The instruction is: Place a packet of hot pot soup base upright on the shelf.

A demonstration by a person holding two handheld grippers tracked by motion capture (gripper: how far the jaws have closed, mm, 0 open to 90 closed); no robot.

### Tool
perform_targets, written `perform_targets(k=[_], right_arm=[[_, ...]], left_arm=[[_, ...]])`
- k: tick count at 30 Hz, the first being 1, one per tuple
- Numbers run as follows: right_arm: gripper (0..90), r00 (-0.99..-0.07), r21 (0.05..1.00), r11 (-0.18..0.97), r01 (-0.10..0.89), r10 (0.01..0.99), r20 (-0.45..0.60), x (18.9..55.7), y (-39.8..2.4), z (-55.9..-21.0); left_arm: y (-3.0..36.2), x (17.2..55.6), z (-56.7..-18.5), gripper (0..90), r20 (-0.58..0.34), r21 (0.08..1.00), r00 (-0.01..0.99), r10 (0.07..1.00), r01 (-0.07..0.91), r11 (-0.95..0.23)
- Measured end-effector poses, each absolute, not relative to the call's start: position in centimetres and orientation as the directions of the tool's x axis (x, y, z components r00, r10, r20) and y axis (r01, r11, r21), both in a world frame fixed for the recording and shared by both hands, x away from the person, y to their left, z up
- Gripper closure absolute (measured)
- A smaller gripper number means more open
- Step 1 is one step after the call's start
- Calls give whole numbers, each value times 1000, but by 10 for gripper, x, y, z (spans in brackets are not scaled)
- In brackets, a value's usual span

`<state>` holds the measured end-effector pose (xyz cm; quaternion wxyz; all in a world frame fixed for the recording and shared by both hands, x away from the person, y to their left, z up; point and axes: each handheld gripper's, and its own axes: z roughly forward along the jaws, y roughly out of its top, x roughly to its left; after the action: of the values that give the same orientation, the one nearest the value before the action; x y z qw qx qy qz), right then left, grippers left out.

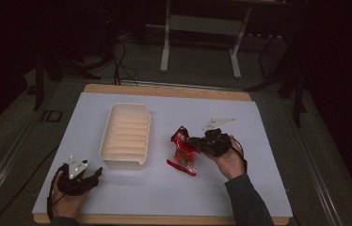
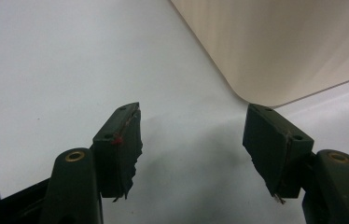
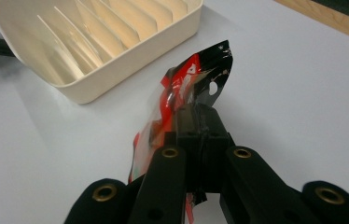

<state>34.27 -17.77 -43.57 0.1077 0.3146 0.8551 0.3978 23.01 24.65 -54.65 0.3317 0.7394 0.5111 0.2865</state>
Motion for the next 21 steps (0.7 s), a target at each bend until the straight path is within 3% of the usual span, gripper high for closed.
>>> perform_targets(k=[21], right_arm=[[895,-799,774,491,400,600,33,342,-169,-423]], left_arm=[[246,230,-547,372,89,780,320,943,566,-266]])
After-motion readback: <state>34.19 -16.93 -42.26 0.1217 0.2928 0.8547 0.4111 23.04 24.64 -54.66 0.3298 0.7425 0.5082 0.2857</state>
